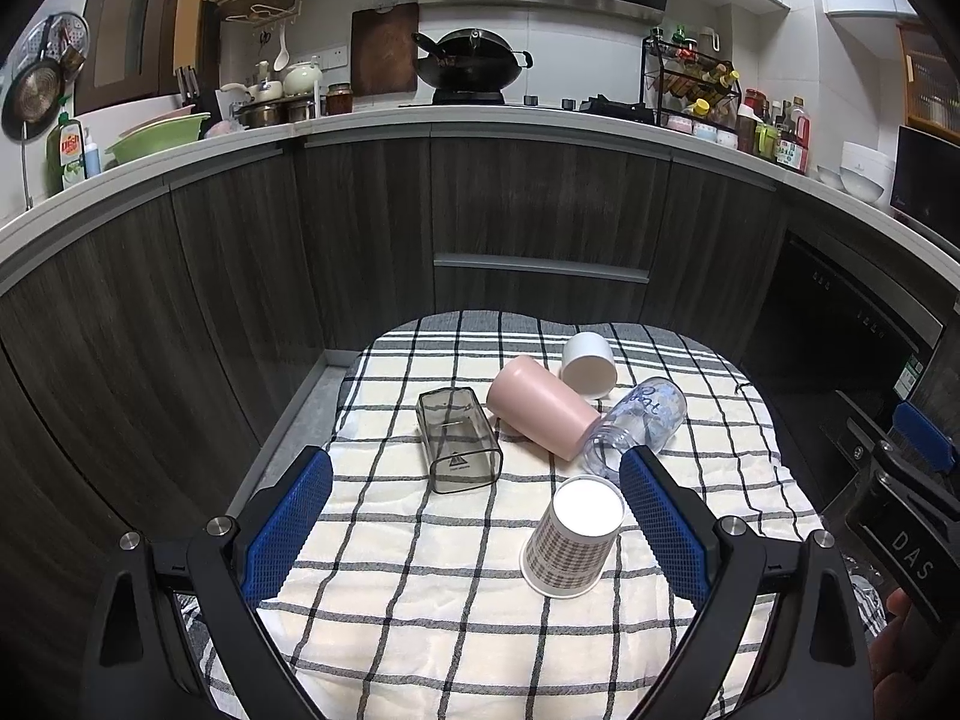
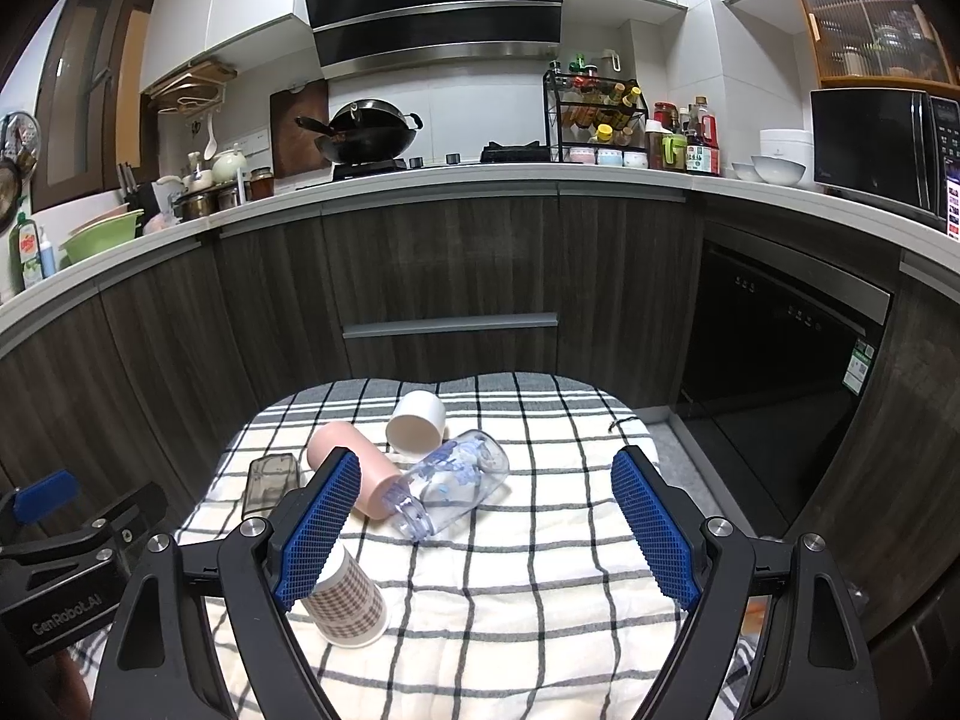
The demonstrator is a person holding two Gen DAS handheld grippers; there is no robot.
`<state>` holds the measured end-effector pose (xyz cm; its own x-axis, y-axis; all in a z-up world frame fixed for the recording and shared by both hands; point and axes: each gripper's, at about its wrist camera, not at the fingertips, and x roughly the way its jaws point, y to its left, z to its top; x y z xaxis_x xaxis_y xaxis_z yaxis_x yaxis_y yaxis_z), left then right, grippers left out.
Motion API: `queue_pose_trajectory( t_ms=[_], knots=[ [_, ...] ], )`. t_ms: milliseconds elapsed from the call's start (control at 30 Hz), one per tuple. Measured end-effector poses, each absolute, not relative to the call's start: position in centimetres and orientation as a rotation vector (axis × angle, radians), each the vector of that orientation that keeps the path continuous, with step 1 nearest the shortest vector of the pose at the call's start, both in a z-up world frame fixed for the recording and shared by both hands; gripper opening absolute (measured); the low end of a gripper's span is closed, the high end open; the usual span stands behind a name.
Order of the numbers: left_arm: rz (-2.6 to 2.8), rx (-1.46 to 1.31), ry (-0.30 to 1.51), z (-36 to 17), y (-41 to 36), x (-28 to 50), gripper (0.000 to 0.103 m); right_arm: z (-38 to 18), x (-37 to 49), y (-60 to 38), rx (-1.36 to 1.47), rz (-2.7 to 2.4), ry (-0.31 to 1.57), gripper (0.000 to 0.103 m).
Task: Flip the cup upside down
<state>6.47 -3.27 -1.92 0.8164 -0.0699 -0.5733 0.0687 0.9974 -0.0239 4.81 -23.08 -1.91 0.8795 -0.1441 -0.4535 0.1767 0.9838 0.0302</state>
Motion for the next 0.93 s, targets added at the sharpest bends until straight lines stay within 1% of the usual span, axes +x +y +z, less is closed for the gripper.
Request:
queue_pose_trajectory(
  t_ms=[200,933],
  knots=[
    [-0.077,0.001,0.596,-1.42,-3.47,6.19,0.099,-1.67,4.6,-23.23,0.079,-0.173,0.468,0.086],
    [-0.068,0.007,0.602,-1.65,-3.61,6.16,0.1,-1.34,4.35,-23.25,0.075,-0.182,0.464,0.086]
  ],
)
